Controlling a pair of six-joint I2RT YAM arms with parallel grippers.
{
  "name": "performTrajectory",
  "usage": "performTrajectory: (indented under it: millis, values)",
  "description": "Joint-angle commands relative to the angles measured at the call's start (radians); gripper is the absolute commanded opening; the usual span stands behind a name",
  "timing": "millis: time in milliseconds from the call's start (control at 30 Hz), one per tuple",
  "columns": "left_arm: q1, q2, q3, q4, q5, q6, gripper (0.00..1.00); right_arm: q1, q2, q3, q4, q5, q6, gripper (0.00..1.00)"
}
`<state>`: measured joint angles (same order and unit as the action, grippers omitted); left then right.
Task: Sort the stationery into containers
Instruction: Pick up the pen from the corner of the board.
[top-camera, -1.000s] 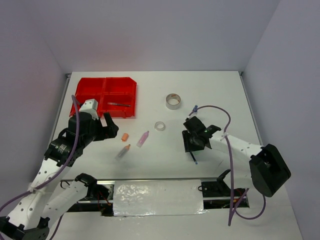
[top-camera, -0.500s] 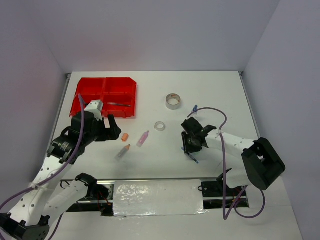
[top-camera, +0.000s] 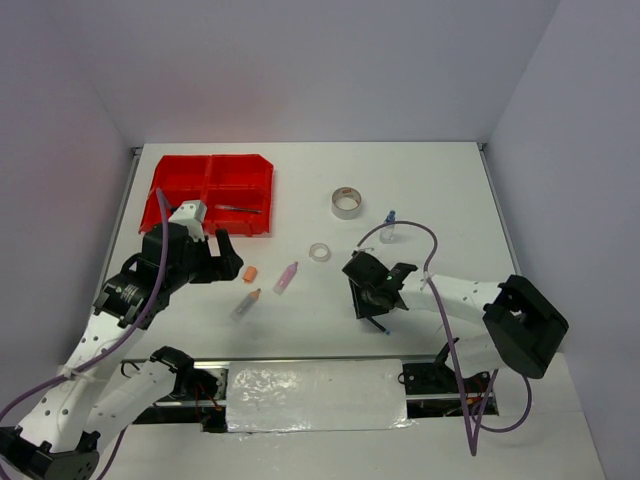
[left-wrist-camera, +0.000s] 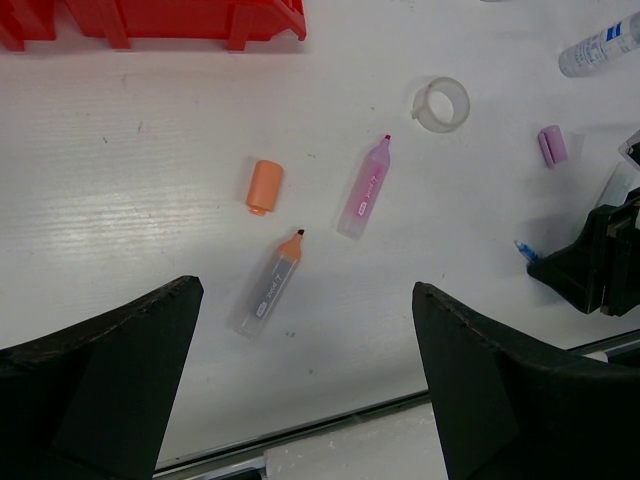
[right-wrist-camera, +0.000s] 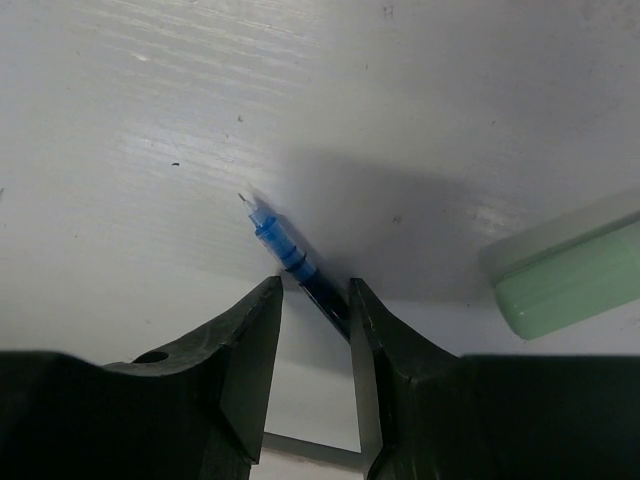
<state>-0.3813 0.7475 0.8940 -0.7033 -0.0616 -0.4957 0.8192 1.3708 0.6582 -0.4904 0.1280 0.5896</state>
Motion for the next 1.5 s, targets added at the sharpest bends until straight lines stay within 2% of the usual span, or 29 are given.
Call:
performTrajectory:
  millis: [0,600,900,1033,1100,1133,1200,1233,1300,1467]
  values:
    - [-0.004,-0.014,0.003,0.022,0.013,0.026,0.99,0.047,0.033,-0.034,-0.013,0.022,0.073,0.41]
    - [-0.004,-0.02,0.011,0.021,0.029,0.029,0.99,0.112,-0.019,-0.138,-0.027,0.001,0.177,0.4]
    - [-0.004,-0.011,0.013,0.03,0.049,0.026,0.99,0.179,-0.047,-0.144,-0.106,0.062,0.265,0.45]
    - [-0.004,-0.022,0.006,0.033,0.054,0.022,0.99,0.184,0.007,-0.131,-0.097,0.081,0.263,0.27]
    - [-0.004,-0.028,0.006,0.03,0.054,0.022,0.99,0.19,0.062,-0.117,-0.103,0.087,0.26,0.25]
    - [-0.004,-0.03,0.009,0.028,0.054,0.025,0.99,0.198,0.082,-0.103,-0.103,0.094,0.26,0.19]
    - [-0.004,-0.033,0.01,0.027,0.051,0.023,0.99,0.208,0.128,-0.092,-0.097,0.093,0.257,0.15]
    - [-0.004,-0.037,0.008,0.027,0.049,0.02,1.0,0.219,0.137,-0.082,-0.096,0.091,0.262,0.08]
    - [-0.004,-0.039,0.008,0.028,0.049,0.02,0.99,0.231,0.136,-0.077,-0.077,0.084,0.266,0.0]
    - [-0.004,-0.042,0.006,0.027,0.042,0.019,0.99,0.248,0.051,-0.089,-0.043,0.079,0.291,0.02]
